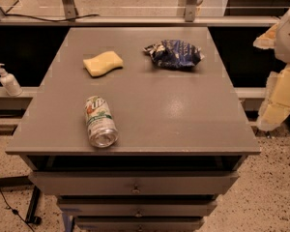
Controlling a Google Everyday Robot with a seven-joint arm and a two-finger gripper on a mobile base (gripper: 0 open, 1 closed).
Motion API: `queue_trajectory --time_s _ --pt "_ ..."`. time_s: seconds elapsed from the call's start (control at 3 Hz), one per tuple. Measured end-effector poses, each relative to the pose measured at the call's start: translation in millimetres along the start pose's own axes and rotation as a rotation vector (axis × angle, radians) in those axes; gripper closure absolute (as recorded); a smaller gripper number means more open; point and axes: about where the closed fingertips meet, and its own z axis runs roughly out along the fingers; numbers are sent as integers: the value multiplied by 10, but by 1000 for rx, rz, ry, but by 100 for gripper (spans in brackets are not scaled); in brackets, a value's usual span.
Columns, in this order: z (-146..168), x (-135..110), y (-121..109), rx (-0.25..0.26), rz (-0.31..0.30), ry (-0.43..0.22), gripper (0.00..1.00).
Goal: Pick sponge
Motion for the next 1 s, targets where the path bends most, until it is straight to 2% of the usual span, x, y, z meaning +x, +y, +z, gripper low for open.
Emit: queue_trajectory --time_s 0.67,1.0 --pt "9 -41 -18 6 -16 -13 0" --pt "151 -257 -139 14 -72 -73 0"
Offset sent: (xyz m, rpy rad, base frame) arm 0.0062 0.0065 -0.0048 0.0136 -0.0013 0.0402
